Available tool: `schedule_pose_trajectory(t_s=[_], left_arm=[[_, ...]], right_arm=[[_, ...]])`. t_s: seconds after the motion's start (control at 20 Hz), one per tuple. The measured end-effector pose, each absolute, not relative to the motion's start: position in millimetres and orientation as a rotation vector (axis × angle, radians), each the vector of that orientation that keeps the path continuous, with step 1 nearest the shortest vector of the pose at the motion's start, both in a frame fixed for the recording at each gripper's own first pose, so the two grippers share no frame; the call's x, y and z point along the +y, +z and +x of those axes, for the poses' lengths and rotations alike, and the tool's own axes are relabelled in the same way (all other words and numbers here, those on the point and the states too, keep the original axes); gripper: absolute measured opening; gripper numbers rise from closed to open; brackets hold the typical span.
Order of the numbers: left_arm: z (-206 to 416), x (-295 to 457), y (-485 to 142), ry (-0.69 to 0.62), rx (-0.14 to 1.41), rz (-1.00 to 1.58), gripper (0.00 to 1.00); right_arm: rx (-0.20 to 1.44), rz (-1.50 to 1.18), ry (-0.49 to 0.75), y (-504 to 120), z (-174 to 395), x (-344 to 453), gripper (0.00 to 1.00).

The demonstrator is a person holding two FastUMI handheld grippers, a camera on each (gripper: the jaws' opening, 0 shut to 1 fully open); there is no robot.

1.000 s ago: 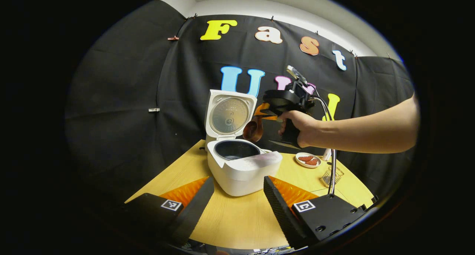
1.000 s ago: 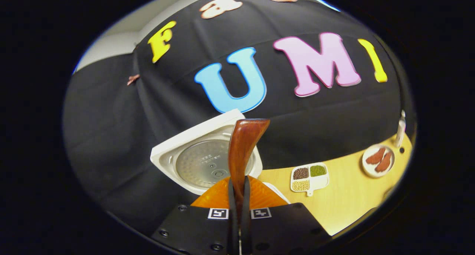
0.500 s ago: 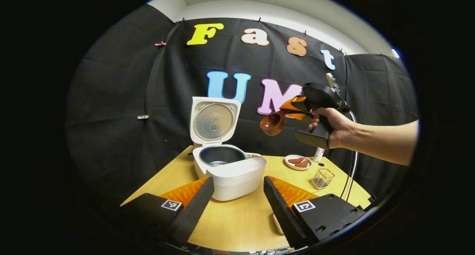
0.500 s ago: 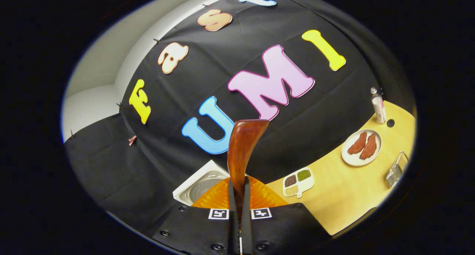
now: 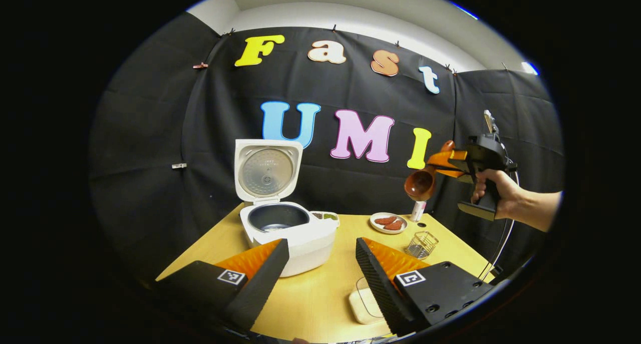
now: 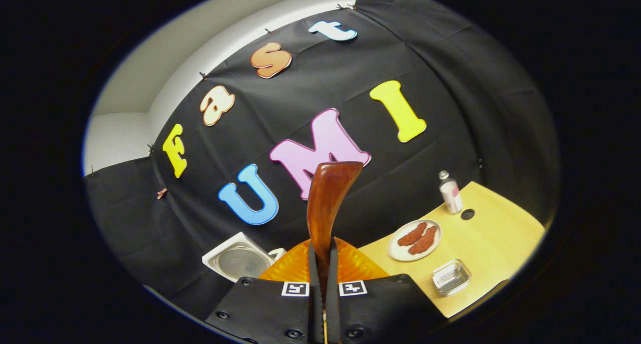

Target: Close the left gripper, press the button to open the rice cooker; take a wooden spoon from the chopstick holder with the right hand, scoop a spoonful of rice and pour it into the rice cooker, then put the wooden spoon back into the chopstick holder.

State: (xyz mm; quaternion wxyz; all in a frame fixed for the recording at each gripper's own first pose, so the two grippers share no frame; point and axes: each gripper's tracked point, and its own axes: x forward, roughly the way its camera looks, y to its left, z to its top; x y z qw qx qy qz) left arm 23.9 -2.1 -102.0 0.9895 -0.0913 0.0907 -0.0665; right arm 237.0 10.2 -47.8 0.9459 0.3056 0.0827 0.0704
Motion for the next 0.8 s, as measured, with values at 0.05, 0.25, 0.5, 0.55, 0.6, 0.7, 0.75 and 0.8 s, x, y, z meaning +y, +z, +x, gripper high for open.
schedule_pose_trajectory(t_s=[0.05, 0.25, 0.5, 0.55, 0.6, 0.7, 0.75, 0.8], left_arm=[[25, -8, -100, -0.136, 0.189, -0.195, 0.94], [26, -21, -95, -0.103, 0.207, -0.197, 0.94], [22, -38, -89, -0.060, 0.225, -0.135, 0.93], [20, -40, -89, -0.052, 0.233, -0.128, 0.93], [19, -43, -89, -0.045, 0.242, -0.128, 0.94], [18, -47, -91, -0.031, 0.263, -0.158, 0.93], [17, -45, -91, -0.015, 0.270, -0.171, 0.94], [15, -44, -91, 0.001, 0.277, -0.178, 0.94]], right_arm=[[0.174, 0.599, 0.126, -59, 237, -7, 0.07], [0.234, 0.491, 0.075, -118, 242, -59, 0.12], [0.323, 0.463, 0.051, -195, 260, -85, 0.07], [0.342, 0.464, 0.052, -210, 266, -88, 0.07], [0.357, 0.460, 0.050, -224, 271, -91, 0.07], [0.395, 0.441, 0.054, -251, 277, -92, 0.07], [0.408, 0.445, 0.054, -261, 279, -92, 0.07], [0.422, 0.457, 0.061, -270, 280, -91, 0.07]])
